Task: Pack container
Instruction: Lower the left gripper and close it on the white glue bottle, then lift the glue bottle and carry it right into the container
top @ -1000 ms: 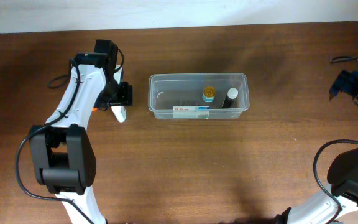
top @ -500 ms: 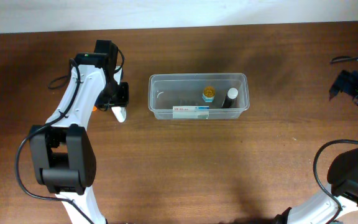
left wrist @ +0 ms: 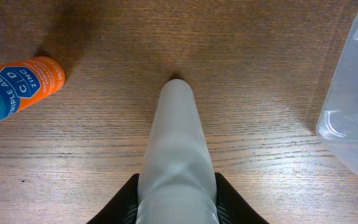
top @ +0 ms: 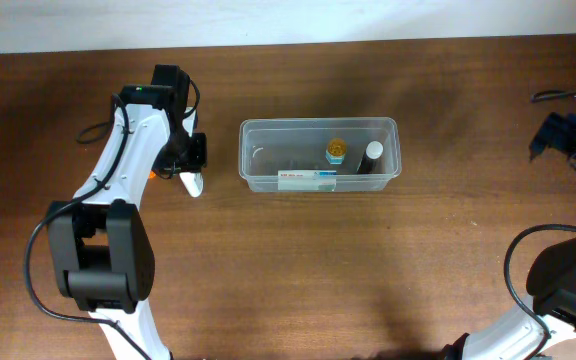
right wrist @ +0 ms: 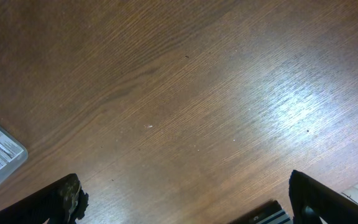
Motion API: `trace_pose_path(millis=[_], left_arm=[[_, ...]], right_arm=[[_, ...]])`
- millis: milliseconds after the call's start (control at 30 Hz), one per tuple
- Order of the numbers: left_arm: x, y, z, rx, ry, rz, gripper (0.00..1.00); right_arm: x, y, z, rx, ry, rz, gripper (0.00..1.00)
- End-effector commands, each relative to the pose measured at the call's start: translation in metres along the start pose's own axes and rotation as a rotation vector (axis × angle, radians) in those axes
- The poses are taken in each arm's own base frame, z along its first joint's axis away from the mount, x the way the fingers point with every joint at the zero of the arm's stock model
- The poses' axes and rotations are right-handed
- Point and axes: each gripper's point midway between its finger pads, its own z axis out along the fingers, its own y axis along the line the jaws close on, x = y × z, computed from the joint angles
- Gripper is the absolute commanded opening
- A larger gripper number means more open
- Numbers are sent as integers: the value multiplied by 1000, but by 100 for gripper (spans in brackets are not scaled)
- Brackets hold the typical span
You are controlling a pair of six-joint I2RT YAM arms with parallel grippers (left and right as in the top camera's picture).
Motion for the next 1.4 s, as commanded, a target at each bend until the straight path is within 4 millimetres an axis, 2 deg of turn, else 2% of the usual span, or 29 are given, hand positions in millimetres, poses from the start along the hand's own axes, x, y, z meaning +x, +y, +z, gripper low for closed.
trace_pose_path(millis=[0,133,233,433,533,733,867,1100,1367], left_arm=[[3,1,5,-9,19,3,28],[-2,0,-5,-7,6,4,27],[-9,0,-22,-4,-16,3,27],[-35,-3,-77,14,-129,1,27],[-46,-14,-111,72,-197,7,27],[-55,-52,-166,154,-320,77,27],[-53,-89,-186,184,-378,157,27],[-34,-158,-191,234,-394,273,28],[-22,-213,-202,300,-446,332,28]], right_arm=[[0,-1,-5,-1,-17,14,98],[0,-1,-5,-1,-17,14,98],[0,-1,-5,-1,-17,14,98],[0,-1,-5,-1,-17,14,98],[0,-1,-5,-1,-17,14,98],[0,-1,-5,-1,-17,14,98],[0,-1,-5,-1,-17,14,98],[0,-1,-5,-1,-17,14,98],[0,-1,-5,-1,-17,14,99]])
